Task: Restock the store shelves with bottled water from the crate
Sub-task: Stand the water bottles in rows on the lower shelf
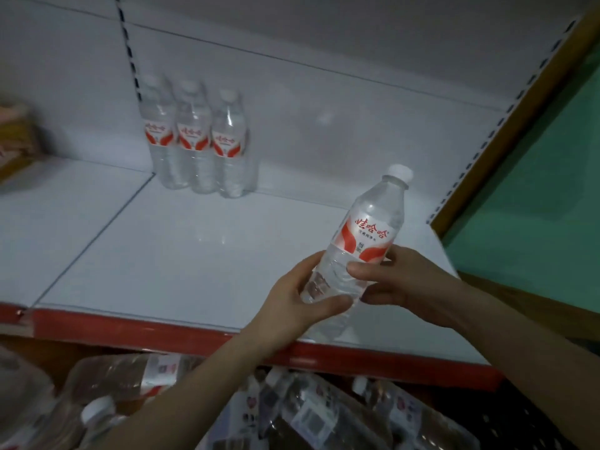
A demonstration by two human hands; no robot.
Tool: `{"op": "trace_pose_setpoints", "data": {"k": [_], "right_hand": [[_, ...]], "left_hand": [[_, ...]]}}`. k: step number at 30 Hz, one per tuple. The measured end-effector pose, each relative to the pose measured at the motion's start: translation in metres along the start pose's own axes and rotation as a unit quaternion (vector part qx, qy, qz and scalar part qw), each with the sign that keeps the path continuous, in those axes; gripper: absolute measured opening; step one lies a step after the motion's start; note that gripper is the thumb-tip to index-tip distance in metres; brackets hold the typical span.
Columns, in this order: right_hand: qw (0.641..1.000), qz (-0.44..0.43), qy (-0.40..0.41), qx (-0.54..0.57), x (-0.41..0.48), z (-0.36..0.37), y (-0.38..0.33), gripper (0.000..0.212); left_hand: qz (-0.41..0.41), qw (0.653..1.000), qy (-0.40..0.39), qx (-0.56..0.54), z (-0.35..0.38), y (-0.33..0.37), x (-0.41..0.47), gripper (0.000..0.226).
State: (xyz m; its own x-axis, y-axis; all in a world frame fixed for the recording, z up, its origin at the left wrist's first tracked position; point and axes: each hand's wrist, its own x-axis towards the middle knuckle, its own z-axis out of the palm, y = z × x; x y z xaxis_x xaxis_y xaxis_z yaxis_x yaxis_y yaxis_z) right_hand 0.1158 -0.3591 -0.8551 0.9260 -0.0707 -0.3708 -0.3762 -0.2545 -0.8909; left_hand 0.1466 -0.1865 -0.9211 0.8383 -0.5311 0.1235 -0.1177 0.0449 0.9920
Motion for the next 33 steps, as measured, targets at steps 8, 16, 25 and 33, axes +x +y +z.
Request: {"op": "trace_pose_setpoints", "data": {"k": [8, 16, 25, 33], "right_hand": [[0.989, -0.133, 0.065, -0.031, 0.138, 0.025, -0.044, 0.06], [0.983, -0.166, 0.068, -0.029, 0.232, 0.054, -0.056, 0.049], [0.975, -0.199, 0.06, -0.081, 0.286, 0.054, -0.077, 0.052], [0.971, -0.196, 0.043, -0.127, 0.301, 0.056, -0.084, 0.041]], "left_hand": [[0.004, 0.976, 0.182, 0.12, -0.057, -0.033, 0.098, 0.05], [-0.051, 0.956, 0.278, 0.077, -0.096, -0.079, 0.153, 0.039], [-0.193, 0.885, 0.402, 0.131, -0.114, -0.098, 0.201, 0.023], [-0.224, 0.875, 0.382, 0.197, -0.123, -0.1, 0.216, 0.029]]}}
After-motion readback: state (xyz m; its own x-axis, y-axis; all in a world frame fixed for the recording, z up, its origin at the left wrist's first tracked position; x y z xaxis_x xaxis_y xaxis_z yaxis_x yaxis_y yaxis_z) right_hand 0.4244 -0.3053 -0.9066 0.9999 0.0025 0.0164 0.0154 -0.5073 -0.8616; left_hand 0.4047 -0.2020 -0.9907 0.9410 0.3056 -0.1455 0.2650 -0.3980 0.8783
